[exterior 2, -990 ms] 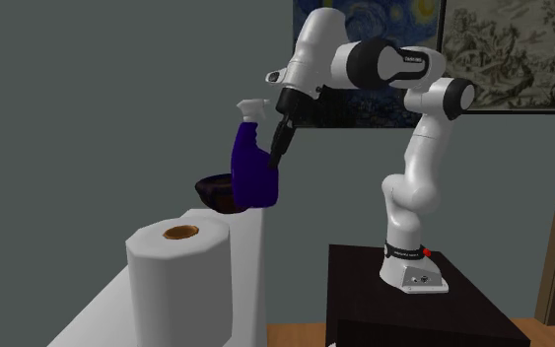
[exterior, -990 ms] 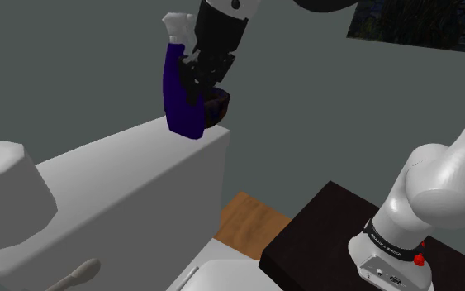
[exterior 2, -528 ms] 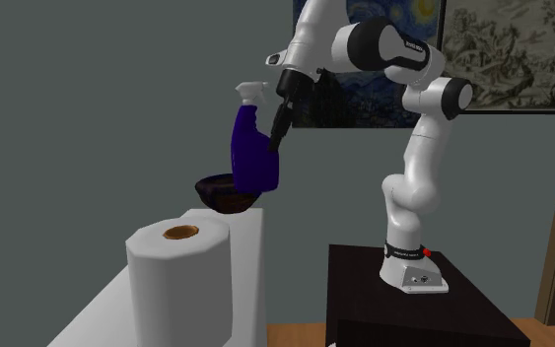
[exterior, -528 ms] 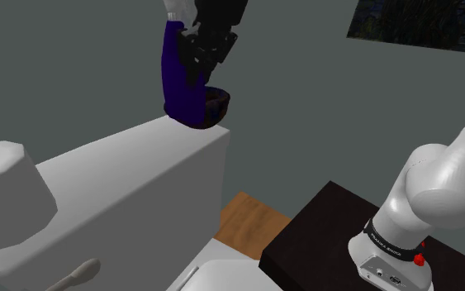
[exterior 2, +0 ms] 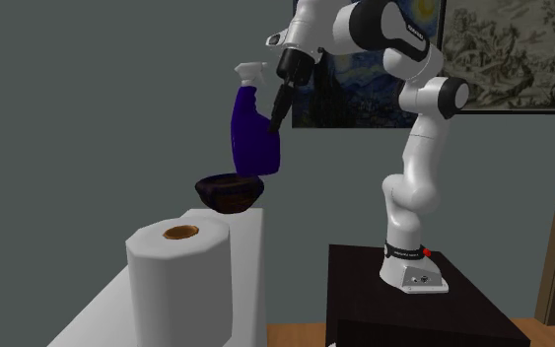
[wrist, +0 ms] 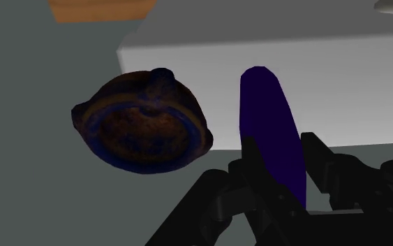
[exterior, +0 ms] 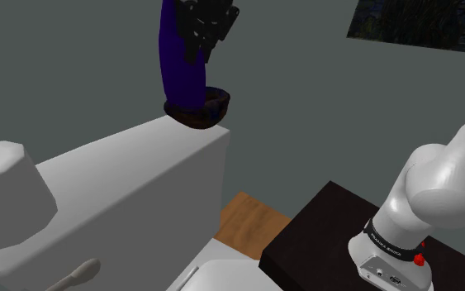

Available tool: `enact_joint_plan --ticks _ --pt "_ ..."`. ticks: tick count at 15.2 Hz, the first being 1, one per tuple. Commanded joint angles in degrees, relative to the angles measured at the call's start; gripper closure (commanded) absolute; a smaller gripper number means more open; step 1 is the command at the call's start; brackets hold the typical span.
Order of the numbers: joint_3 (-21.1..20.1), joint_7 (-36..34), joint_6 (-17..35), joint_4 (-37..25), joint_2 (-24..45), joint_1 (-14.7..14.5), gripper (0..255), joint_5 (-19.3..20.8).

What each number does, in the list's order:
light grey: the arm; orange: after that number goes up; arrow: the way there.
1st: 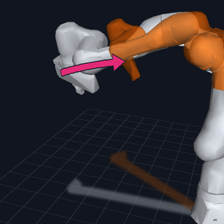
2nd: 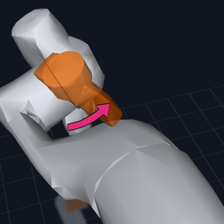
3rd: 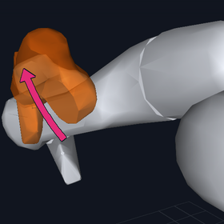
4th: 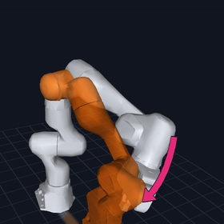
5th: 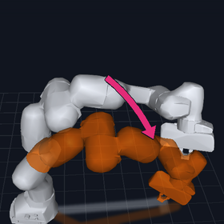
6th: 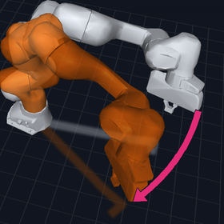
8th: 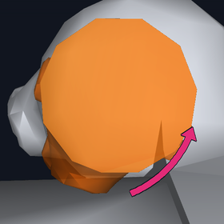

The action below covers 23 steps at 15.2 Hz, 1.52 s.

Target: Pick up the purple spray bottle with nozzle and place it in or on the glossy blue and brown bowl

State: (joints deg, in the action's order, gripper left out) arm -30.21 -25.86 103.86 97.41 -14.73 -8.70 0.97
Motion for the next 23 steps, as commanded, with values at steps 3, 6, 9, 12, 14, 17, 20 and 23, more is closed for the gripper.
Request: enact_joint_plan --ticks 3,6,9,12,14,17,20,23 --pt "-0.50 -0.28 -3.66 -5.24 1.81 0.23 255 0.90" --pt "-0.92 -0.50 -6.23 -8.98 3.17 0.33 255 1.61" --pt "1.09 2.38 -5.55 -8.32 2.97 1.22 255 0.90" --pt "3.94 6.57 -4.19 -7.19 2.97 2.57 255 -0.03" --pt "5.68 9.25 -3.39 -6.82 3.32 3.49 255 -0.49" --pt "8.12 13.11 -2.35 -6.83 4.34 4.89 255 -1.03" --pt "9.41 15.21 -1.01 -5.91 4.74 5.66 255 -1.42" --pt "9.57 15.39 1.49 -2.44 3.70 5.62 255 -1.81"
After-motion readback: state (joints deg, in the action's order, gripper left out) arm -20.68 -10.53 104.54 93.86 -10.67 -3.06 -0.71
